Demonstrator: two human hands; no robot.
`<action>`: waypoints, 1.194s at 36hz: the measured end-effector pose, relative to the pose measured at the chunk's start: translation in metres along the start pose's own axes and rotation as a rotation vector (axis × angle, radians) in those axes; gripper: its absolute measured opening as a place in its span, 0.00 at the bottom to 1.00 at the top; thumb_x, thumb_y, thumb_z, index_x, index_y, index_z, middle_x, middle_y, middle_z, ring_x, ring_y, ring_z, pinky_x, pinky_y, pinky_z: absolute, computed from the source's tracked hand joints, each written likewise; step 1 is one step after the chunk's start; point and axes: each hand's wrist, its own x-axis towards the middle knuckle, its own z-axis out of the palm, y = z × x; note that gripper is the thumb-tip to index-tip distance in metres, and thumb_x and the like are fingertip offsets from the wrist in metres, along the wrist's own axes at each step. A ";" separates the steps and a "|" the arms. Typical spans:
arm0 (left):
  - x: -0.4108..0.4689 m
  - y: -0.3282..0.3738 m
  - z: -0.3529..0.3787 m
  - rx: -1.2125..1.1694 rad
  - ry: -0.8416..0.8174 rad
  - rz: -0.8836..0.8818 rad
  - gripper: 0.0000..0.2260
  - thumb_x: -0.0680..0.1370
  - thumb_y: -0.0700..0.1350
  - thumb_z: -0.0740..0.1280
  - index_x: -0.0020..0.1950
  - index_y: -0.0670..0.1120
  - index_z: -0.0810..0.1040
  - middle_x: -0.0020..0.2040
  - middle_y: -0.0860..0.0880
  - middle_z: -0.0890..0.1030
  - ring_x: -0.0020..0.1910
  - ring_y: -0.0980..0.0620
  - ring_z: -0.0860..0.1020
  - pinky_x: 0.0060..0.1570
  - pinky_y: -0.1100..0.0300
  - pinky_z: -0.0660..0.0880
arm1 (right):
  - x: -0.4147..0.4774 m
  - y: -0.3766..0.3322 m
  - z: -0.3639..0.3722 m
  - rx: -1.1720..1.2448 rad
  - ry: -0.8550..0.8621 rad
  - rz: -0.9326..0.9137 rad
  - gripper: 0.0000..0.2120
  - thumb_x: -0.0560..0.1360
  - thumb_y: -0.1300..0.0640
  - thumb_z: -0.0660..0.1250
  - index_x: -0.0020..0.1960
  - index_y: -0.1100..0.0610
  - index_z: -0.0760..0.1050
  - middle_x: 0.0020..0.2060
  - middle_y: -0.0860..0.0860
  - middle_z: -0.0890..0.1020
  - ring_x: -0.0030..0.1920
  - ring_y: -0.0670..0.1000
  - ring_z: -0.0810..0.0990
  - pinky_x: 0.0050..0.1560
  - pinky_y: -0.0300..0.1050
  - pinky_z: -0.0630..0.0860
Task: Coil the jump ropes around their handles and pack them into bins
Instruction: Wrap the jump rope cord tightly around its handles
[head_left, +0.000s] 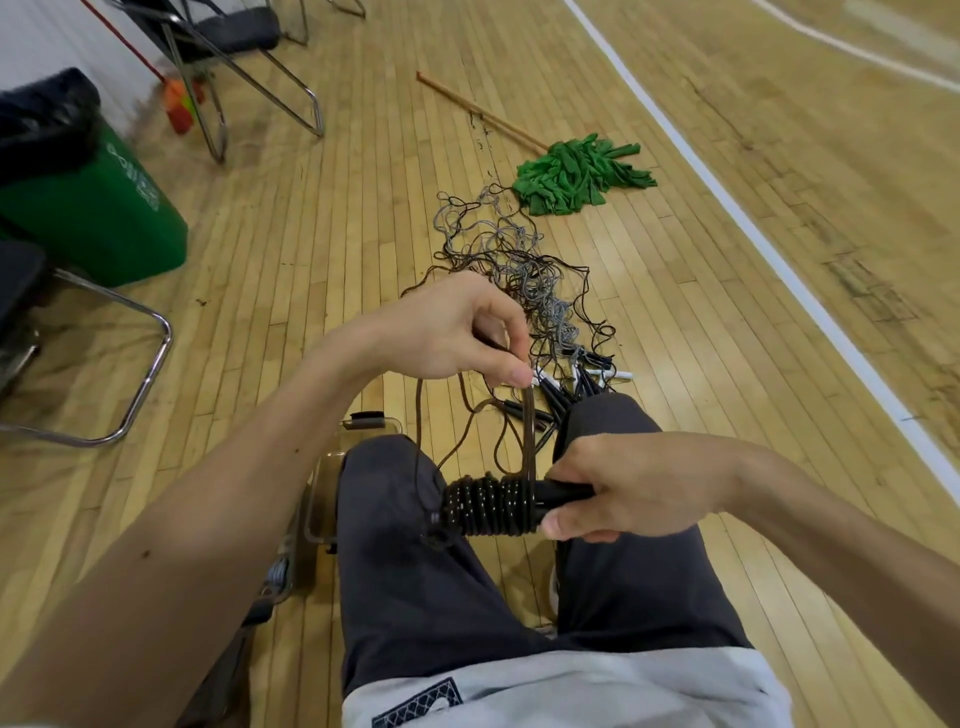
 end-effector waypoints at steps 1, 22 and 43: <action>0.000 -0.003 0.001 -0.053 -0.010 0.000 0.08 0.72 0.44 0.76 0.45 0.40 0.83 0.34 0.48 0.84 0.35 0.51 0.82 0.38 0.64 0.75 | -0.001 -0.002 0.001 -0.004 -0.002 -0.013 0.17 0.83 0.51 0.64 0.37 0.57 0.71 0.29 0.46 0.72 0.29 0.45 0.68 0.34 0.35 0.67; 0.011 -0.039 0.040 -0.554 -0.107 0.000 0.12 0.71 0.54 0.74 0.42 0.45 0.84 0.31 0.52 0.82 0.27 0.59 0.76 0.27 0.69 0.70 | -0.021 -0.014 0.004 0.182 0.270 -0.296 0.18 0.81 0.49 0.66 0.37 0.58 0.71 0.29 0.55 0.74 0.30 0.56 0.70 0.32 0.54 0.68; -0.015 -0.033 0.094 -0.597 0.258 -0.161 0.20 0.82 0.54 0.58 0.37 0.43 0.75 0.27 0.48 0.74 0.27 0.51 0.71 0.33 0.57 0.71 | 0.000 0.026 -0.021 0.296 0.574 -0.175 0.10 0.79 0.54 0.67 0.45 0.61 0.75 0.31 0.47 0.74 0.31 0.47 0.70 0.34 0.41 0.67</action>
